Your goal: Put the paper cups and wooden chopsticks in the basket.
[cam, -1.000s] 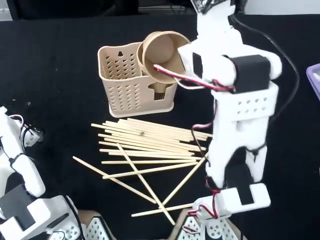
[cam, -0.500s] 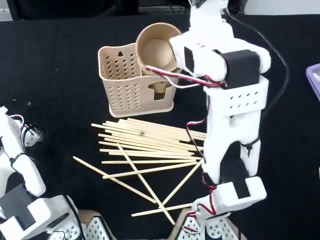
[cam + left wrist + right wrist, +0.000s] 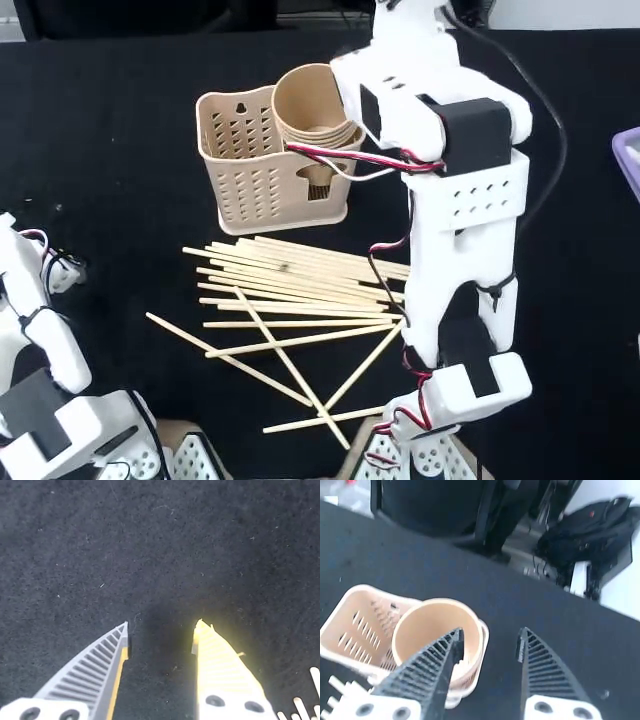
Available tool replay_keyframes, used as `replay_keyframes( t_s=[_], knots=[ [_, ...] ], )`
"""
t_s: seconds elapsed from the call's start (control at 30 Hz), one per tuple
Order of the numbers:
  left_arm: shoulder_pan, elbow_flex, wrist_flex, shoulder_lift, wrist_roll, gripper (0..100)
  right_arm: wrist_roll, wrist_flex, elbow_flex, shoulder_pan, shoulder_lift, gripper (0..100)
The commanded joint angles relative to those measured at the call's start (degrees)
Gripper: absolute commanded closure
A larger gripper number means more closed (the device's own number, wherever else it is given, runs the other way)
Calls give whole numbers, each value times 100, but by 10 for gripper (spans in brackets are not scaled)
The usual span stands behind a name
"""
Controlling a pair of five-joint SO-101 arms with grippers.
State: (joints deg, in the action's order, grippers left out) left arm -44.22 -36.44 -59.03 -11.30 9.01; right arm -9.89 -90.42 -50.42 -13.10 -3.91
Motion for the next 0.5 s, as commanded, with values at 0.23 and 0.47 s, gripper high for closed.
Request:
replay_keyframes(
  t_s=[0.23,0.47],
  knots=[
    [57,66,-18,-185,26,787,-9,-1081,198,70,1174,822],
    [57,57,-18,-176,26,787,-519,-1073,2677,35,2589,822]
  ],
)
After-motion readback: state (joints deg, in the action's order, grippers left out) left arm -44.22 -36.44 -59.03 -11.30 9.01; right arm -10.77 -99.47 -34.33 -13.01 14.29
